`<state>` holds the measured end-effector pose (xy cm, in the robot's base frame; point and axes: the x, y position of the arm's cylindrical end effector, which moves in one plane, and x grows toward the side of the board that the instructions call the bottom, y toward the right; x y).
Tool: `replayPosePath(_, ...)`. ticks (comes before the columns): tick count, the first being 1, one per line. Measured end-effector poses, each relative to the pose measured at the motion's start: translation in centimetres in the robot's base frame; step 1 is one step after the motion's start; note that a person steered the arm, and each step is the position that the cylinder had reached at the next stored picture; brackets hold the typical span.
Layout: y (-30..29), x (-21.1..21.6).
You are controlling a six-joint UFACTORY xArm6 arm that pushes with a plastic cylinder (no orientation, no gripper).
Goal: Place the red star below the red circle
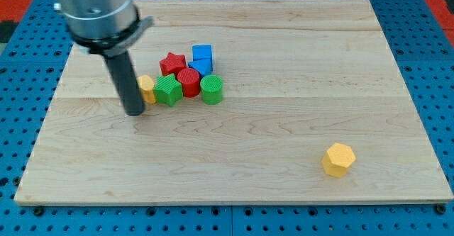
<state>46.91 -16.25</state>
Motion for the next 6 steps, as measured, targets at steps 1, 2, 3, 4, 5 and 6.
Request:
replayPosePath(1,0.2,-1.9)
replayPosePath(2,1.1,-2.2)
replayPosePath(3,1.7,-2.2)
replayPosePath(4,2.7,-2.2)
replayPosePath(5,3.5,-2.2)
replayPosePath(6,-2.0,-4.6)
